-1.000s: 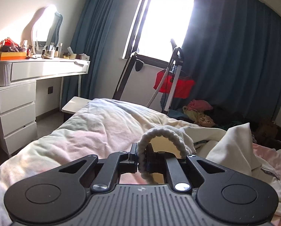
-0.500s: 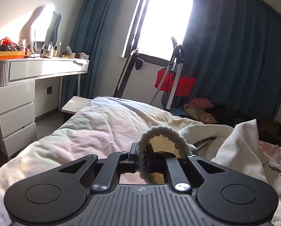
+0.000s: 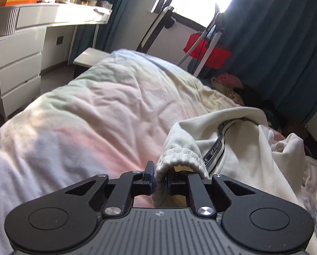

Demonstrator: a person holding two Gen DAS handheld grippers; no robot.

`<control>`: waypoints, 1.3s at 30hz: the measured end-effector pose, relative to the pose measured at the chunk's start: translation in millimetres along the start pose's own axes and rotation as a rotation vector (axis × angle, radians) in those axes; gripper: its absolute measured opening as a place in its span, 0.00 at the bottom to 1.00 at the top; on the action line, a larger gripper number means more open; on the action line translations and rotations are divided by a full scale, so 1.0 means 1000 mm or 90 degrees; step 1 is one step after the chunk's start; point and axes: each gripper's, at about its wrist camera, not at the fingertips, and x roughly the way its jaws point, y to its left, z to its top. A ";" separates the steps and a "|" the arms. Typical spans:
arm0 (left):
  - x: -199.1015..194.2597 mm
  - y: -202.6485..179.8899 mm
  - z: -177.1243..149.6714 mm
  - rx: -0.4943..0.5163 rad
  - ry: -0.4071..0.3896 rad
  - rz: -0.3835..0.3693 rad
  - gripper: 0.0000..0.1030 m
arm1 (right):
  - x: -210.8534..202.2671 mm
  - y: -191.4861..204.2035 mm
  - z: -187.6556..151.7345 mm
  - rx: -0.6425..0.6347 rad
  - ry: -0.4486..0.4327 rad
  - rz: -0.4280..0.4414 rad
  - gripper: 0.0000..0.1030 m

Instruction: Fold clothes

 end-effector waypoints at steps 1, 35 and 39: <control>-0.003 0.002 -0.001 -0.006 0.004 0.007 0.14 | 0.008 -0.003 0.000 0.023 0.031 0.019 0.31; 0.003 -0.003 -0.014 -0.195 0.102 -0.140 0.54 | 0.059 -0.114 -0.058 0.806 0.105 0.318 0.84; -0.001 -0.012 -0.009 -0.120 0.079 -0.110 0.14 | 0.063 -0.106 -0.057 0.804 0.109 0.319 0.84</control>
